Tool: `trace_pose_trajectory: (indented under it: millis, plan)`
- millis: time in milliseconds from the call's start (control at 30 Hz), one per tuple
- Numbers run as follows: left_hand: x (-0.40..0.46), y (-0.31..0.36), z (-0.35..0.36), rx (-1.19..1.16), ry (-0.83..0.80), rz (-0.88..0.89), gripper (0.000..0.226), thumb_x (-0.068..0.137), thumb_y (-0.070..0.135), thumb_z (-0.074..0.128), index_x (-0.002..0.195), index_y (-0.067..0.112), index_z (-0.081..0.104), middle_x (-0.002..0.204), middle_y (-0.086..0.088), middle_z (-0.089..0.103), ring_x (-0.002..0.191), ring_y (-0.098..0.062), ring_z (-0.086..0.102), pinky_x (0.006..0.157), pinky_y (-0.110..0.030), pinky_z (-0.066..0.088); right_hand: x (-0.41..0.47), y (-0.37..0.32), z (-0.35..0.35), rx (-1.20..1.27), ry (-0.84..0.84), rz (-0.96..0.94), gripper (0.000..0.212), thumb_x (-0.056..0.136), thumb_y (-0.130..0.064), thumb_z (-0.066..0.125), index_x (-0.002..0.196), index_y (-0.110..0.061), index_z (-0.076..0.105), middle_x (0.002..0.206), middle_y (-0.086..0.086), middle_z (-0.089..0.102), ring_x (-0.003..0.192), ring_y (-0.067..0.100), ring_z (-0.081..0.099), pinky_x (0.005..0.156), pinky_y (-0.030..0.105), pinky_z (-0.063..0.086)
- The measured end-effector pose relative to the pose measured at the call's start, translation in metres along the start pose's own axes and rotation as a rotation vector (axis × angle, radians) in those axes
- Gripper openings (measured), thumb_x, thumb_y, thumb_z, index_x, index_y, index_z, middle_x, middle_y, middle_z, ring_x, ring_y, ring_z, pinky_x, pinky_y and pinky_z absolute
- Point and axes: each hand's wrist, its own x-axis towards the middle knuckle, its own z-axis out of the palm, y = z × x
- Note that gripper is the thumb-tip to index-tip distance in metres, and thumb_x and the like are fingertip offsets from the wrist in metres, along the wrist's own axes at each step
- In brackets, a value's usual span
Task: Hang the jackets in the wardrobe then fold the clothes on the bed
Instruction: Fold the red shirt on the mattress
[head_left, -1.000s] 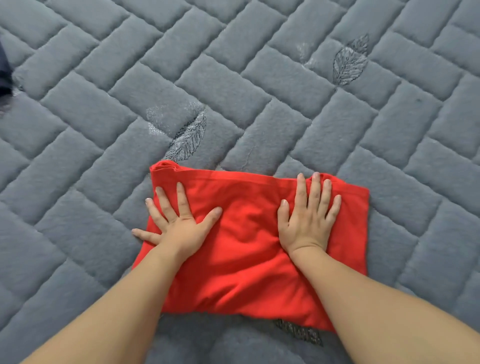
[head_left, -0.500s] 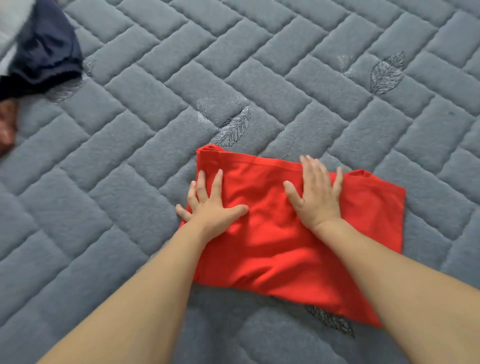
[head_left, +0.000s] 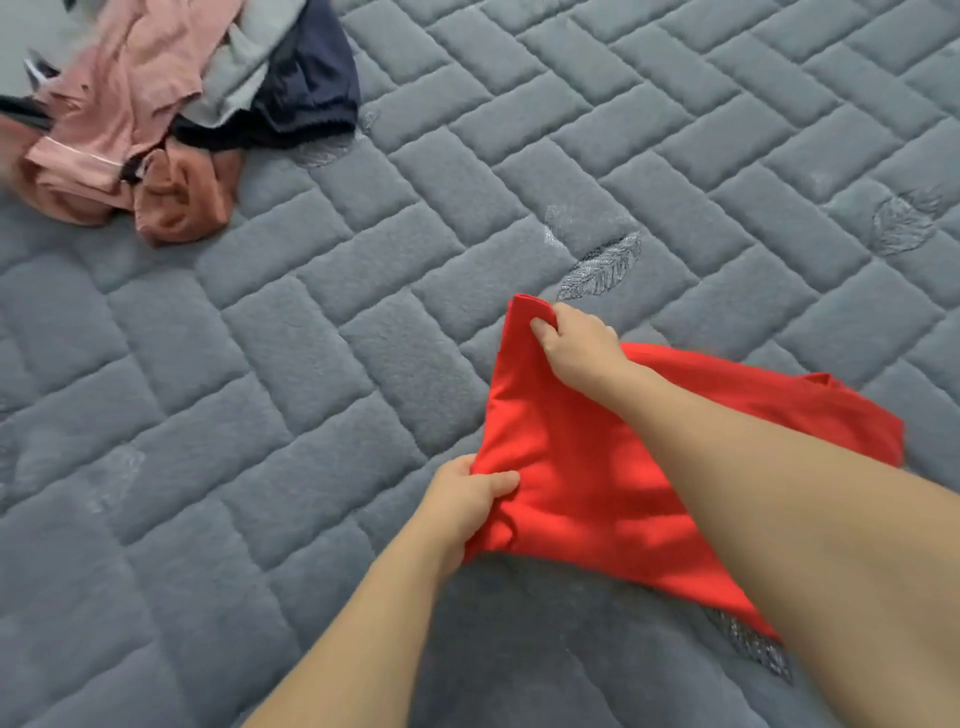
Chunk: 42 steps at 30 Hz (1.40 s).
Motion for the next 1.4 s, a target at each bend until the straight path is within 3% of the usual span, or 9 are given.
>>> trace_pose_trajectory:
  millis: [100, 300, 433, 633, 800, 900, 1067, 1233, 1400]
  plan:
    - [-0.028, 0.037, -0.057, 0.052, 0.077, 0.069, 0.023, 0.086, -0.004, 0.062, 0.109, -0.002, 0.064, 0.085, -0.017, 0.063, 0.059, -0.02, 0.055, 0.047, -0.023, 0.047, -0.003, -0.058, -0.011, 0.306, -0.028, 0.012, 0.037, 0.102, -0.037, 0.037, 0.117, -0.007, 0.053, 0.124, 0.018, 0.059, 0.118, 0.035, 0.052, 0.1, 0.047, 0.039]
    - [-0.14, 0.172, -0.174, 0.197, 0.32, 0.4, 0.014, 0.078, -0.003, 0.068, 0.088, 0.006, 0.065, 0.084, -0.021, 0.068, 0.074, -0.031, 0.062, 0.071, -0.041, 0.051, -0.005, -0.229, -0.09, 0.941, 0.123, -0.138, 0.014, 0.101, -0.025, 0.043, 0.104, -0.017, 0.054, 0.093, -0.003, 0.058, 0.092, 0.018, 0.054, 0.083, 0.032, 0.04]
    - [-0.224, 0.224, -0.187, 0.269, 0.25, 0.494, 0.048, 0.062, 0.013, 0.072, 0.108, 0.001, 0.067, 0.102, -0.023, 0.072, 0.093, -0.044, 0.067, 0.089, -0.056, 0.053, -0.025, -0.278, -0.158, 1.144, 0.258, -0.189, 0.026, 0.102, -0.034, 0.042, 0.1, -0.015, 0.06, 0.094, -0.003, 0.064, 0.085, 0.011, 0.057, 0.078, 0.022, 0.045]
    - [-0.255, 0.202, -0.123, 0.591, 0.108, 0.488, 0.023, 0.068, 0.019, 0.074, 0.085, 0.011, 0.062, 0.07, -0.005, 0.056, 0.059, -0.015, 0.051, 0.05, -0.023, 0.042, -0.068, -0.223, -0.189, 1.341, 0.32, -0.055, 0.029, 0.102, -0.027, 0.041, 0.105, -0.009, 0.064, 0.108, 0.007, 0.064, 0.102, 0.019, 0.058, 0.094, 0.034, 0.044]
    - [-0.188, 0.091, -0.038, 0.63, -0.056, 0.289, 0.022, 0.078, 0.012, 0.074, 0.077, 0.02, 0.054, 0.07, 0.0, 0.05, 0.066, -0.016, 0.047, 0.064, -0.029, 0.039, -0.124, -0.079, -0.127, 1.129, 0.348, 0.068, 0.028, 0.102, -0.009, 0.038, 0.08, -0.007, 0.056, 0.081, 0.003, 0.054, 0.08, 0.009, 0.045, 0.073, 0.018, 0.039]
    - [-0.151, 0.002, 0.018, 0.732, -0.114, 0.057, 0.032, 0.073, 0.024, 0.073, 0.1, 0.011, 0.062, 0.082, 0.002, 0.058, 0.064, -0.014, 0.047, 0.056, -0.024, 0.038, -0.165, 0.021, -0.077, 0.969, 0.282, 0.222, 0.031, 0.099, -0.006, 0.041, 0.071, -0.005, 0.055, 0.069, 0.003, 0.049, 0.072, 0.016, 0.041, 0.066, 0.029, 0.036]
    - [-0.133, -0.081, 0.079, 0.958, -0.318, -0.115, 0.022, 0.073, 0.028, 0.072, 0.077, 0.02, 0.052, 0.076, 0.006, 0.054, 0.072, -0.018, 0.055, 0.059, -0.025, 0.043, -0.218, 0.134, -0.037, 0.62, 0.143, 0.393, 0.027, 0.1, -0.014, 0.042, 0.091, 0.003, 0.061, 0.099, 0.025, 0.062, 0.094, 0.034, 0.054, 0.08, 0.037, 0.036]
    - [-0.127, -0.042, 0.055, 0.875, -0.293, -0.013, 0.018, 0.078, 0.017, 0.074, 0.087, 0.025, 0.061, 0.088, 0.006, 0.065, 0.08, -0.013, 0.062, 0.079, -0.031, 0.055, -0.202, 0.116, -0.054, 0.532, 0.177, 0.335, 0.024, 0.102, -0.025, 0.04, 0.097, -0.008, 0.057, 0.106, 0.023, 0.063, 0.102, 0.038, 0.057, 0.081, 0.041, 0.039]
    - [-0.092, 0.02, -0.024, 0.878, 0.131, 0.119, 0.013, 0.079, 0.013, 0.069, 0.079, 0.019, 0.058, 0.074, 0.002, 0.062, 0.07, -0.018, 0.06, 0.061, -0.025, 0.046, -0.134, 0.029, -0.06, 0.553, 0.198, 0.138, 0.024, 0.103, -0.025, 0.038, 0.107, -0.01, 0.055, 0.111, 0.02, 0.063, 0.105, 0.036, 0.057, 0.085, 0.042, 0.04]
